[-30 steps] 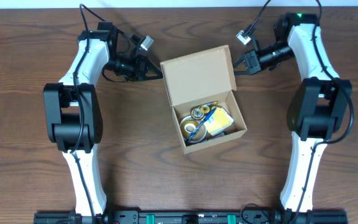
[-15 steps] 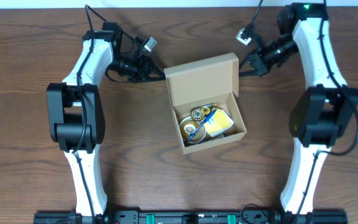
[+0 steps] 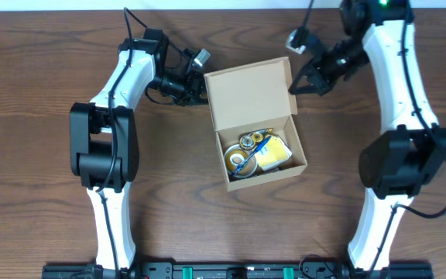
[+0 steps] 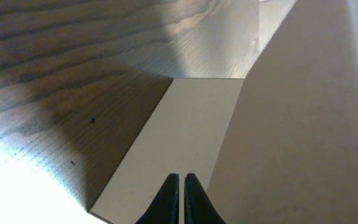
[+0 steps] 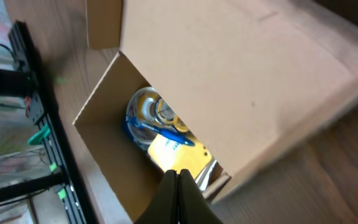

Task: Pack container
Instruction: 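Fold the lid down over the box with the left gripper, then press the closed lid down with both grippers to seat it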

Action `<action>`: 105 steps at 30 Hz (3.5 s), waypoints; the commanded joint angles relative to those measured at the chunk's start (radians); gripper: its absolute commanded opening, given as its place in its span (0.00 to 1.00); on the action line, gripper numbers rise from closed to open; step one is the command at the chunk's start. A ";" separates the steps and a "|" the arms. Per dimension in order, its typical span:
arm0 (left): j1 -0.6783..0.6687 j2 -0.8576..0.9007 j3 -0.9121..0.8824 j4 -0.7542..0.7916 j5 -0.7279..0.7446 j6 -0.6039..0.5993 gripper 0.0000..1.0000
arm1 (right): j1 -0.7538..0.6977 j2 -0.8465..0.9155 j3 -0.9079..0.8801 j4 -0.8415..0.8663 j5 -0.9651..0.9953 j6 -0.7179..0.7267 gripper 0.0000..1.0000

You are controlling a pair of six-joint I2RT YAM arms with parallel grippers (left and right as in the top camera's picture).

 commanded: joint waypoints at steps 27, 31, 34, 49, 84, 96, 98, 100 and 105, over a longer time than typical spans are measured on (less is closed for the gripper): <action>-0.197 -0.008 0.380 -0.639 -0.140 0.158 0.06 | -0.240 -0.211 0.014 0.271 0.246 0.529 0.01; -0.263 -0.008 0.380 -0.639 -0.160 0.161 0.11 | -0.237 -0.211 0.014 0.260 0.246 0.540 0.08; -0.291 -0.008 0.380 -0.639 -0.202 0.136 0.11 | -0.235 -0.211 0.014 0.245 0.246 0.547 0.09; -0.329 -0.032 0.381 -0.590 -0.660 -0.266 0.06 | -0.115 -0.210 0.012 0.125 0.238 0.543 0.05; -0.549 -0.421 -0.237 -0.227 -1.025 -0.619 0.06 | 0.256 -0.332 -0.528 0.137 0.499 0.737 0.02; -0.599 -0.435 -0.162 -0.208 -1.092 -0.646 0.06 | 0.258 -0.332 -0.618 0.201 0.496 0.774 0.02; -0.596 -0.435 -0.116 -0.229 -1.098 -0.640 0.07 | 0.262 -0.332 -0.617 0.213 0.496 0.774 0.02; -0.596 -0.435 -0.072 -0.240 -1.098 -0.626 0.07 | 0.263 -0.332 -0.613 0.224 0.497 0.774 0.01; -0.603 -0.433 -0.023 -0.249 -1.067 -0.624 0.08 | 0.249 -0.338 -0.565 0.227 0.506 0.774 0.01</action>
